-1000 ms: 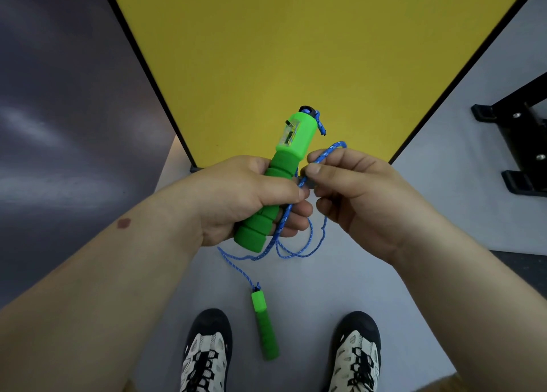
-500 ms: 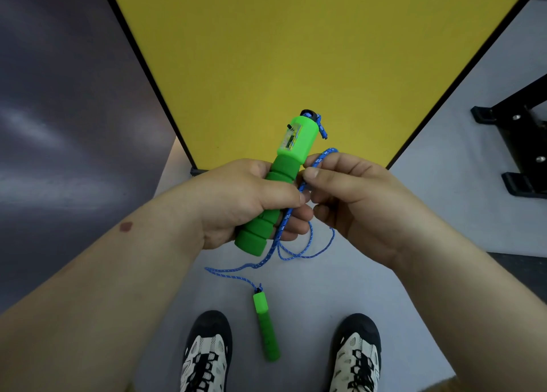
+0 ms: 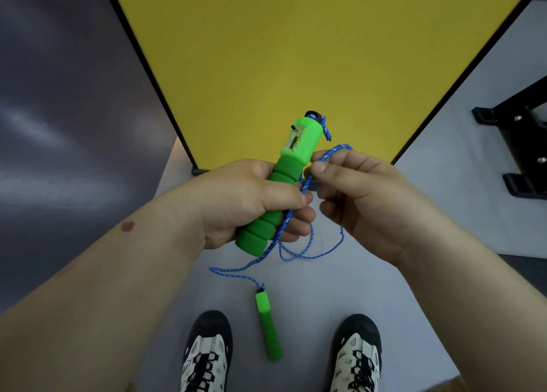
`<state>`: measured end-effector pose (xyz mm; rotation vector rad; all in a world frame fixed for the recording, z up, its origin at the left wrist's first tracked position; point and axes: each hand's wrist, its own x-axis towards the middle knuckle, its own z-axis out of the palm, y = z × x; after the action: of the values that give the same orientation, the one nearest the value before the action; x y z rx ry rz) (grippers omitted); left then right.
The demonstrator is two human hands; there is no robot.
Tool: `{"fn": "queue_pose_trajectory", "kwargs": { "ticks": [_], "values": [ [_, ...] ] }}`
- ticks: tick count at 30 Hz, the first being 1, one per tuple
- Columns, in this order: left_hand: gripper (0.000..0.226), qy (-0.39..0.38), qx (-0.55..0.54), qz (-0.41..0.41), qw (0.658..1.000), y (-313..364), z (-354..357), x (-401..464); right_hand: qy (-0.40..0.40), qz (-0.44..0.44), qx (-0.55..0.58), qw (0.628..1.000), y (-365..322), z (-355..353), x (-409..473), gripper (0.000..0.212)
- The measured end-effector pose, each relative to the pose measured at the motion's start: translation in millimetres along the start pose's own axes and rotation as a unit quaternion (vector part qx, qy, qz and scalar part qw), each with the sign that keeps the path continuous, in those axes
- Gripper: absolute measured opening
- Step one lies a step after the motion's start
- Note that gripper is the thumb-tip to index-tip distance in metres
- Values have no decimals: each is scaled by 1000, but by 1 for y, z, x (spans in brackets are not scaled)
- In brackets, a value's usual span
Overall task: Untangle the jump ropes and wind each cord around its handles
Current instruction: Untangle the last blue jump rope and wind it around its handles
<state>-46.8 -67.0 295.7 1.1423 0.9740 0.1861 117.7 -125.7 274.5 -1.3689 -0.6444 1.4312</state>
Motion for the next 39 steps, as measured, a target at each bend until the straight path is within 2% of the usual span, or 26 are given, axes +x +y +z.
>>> {"fn": "queue_pose_trajectory", "kwargs": {
  "ticks": [3,11,14,21,31,33,39],
  "values": [
    [2,-3,-4,2,1000,0,0,0,-28,2,-26,999,0,2,-1,11],
    [6,3,-3,-3,1000,1,1,-1,86,-54,27,994,2,-1,4,8],
    [7,3,-1,-2,1000,1,1,-1,103,-59,31,992,1,-2,5,6],
    [3,-2,7,3,1000,0,0,1,-9,-7,-24,1000,4,3,0,8],
    [5,7,-3,0,1000,0,0,1,112,-56,40,991,0,-5,6,7],
    [5,6,0,0,1000,0,1,1,99,-46,39,993,1,-4,6,6],
    [4,6,-1,4,1000,0,0,1,-6,-5,-29,1000,3,2,0,5]
  ]
}}
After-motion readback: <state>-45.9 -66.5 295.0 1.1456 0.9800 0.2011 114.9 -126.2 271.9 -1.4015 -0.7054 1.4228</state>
